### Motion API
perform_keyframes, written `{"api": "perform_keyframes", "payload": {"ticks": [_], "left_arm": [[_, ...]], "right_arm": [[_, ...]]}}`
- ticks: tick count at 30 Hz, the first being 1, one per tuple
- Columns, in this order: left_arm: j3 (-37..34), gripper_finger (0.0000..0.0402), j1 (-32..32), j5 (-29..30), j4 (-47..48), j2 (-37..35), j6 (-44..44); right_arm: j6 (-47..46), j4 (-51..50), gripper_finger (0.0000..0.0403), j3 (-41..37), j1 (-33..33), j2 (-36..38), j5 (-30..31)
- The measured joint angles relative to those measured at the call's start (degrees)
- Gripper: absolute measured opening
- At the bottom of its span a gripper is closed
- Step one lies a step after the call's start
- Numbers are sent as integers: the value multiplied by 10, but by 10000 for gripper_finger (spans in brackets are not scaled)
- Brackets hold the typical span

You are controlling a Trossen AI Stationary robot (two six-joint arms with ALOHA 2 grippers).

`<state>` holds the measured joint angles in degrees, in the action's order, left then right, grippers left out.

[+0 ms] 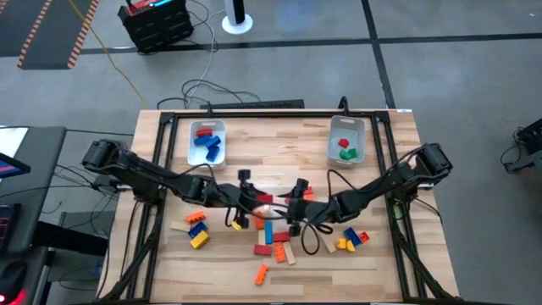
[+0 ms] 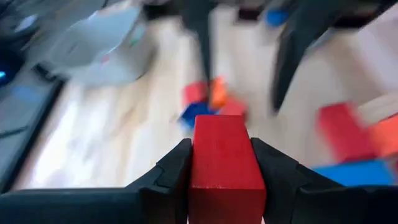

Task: Sort blocks by size
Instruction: Put the large red block into the white bin, then put the large orange game piece into the white bin

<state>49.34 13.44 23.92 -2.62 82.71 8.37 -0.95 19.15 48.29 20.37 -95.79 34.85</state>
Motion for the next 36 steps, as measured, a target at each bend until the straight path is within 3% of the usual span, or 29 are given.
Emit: {"api": "perform_keyframes", "payload": {"ticks": [4, 9, 14, 23, 32, 34, 36], "left_arm": [[0, 125, -19, 88, 144, -47, -36], [0, 125, -77, 178, 322, -97, -137], [-31, 125, -144, 226, 364, -136, -185], [-132, 146, -255, 226, 321, -149, -223], [-98, 227, -256, 220, 318, -160, -178], [-80, 230, -247, 180, 329, -171, -162], [-62, 231, -234, 94, 324, -187, -149]], "right_arm": [[-43, -63, 245, 0, -10, 19, 9], [-51, -67, 243, 0, -13, 20, 11], [-51, -66, 239, 0, -12, 19, 11], [-52, -67, 238, 0, -11, 18, 10], [-51, -67, 238, 0, -14, 18, 10], [-52, -69, 238, 0, -13, 18, 10], [-56, -78, 238, 0, -11, 18, 10]]}}
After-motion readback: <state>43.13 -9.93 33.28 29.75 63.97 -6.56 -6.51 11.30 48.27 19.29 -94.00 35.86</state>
